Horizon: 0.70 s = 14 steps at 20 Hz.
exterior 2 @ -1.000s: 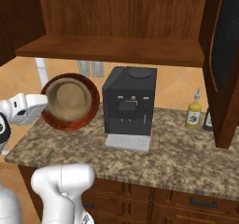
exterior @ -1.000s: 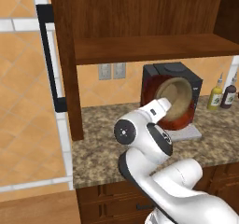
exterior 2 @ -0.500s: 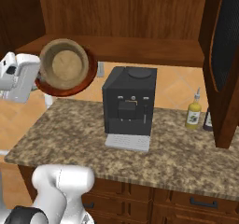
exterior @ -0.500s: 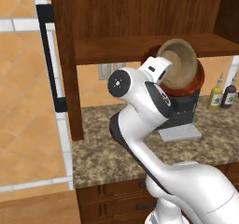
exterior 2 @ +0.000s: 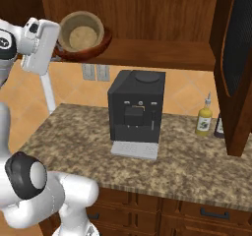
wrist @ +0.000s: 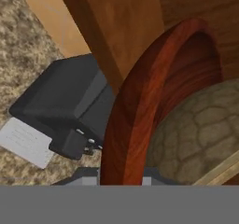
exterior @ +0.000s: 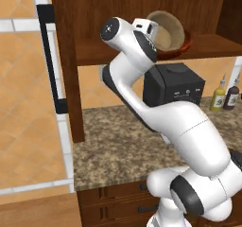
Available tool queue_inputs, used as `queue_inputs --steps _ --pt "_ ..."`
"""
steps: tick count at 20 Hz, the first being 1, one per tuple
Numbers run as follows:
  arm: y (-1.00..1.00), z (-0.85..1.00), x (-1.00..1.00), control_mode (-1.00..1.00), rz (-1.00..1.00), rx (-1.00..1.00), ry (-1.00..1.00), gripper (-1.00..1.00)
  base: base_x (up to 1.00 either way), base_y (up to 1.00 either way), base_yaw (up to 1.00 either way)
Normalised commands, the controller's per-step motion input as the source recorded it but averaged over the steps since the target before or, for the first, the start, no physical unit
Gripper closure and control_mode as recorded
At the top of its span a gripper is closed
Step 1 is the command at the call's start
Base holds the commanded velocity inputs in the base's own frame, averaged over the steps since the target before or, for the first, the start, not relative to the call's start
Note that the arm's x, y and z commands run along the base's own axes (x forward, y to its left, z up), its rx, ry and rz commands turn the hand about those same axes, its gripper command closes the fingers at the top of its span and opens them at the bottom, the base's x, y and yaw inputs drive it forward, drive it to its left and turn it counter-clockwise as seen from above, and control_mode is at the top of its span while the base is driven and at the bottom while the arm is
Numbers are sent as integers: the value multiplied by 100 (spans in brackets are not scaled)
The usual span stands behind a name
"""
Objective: Pick up the bowls on the counter and stack them on top of one another in the open cabinet. Place the smaller bowl on top of the larger bowl.
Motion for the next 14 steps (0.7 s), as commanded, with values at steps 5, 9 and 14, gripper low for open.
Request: queue_inputs --steps 5,9,14 --pt "-34 -17 100 -100 6 -9 5 100 0 0 0" --pt "-53 -24 100 -100 7 0 4 100 0 0 0" --pt "-26 -3 100 -100 6 2 6 100 0 0 0"
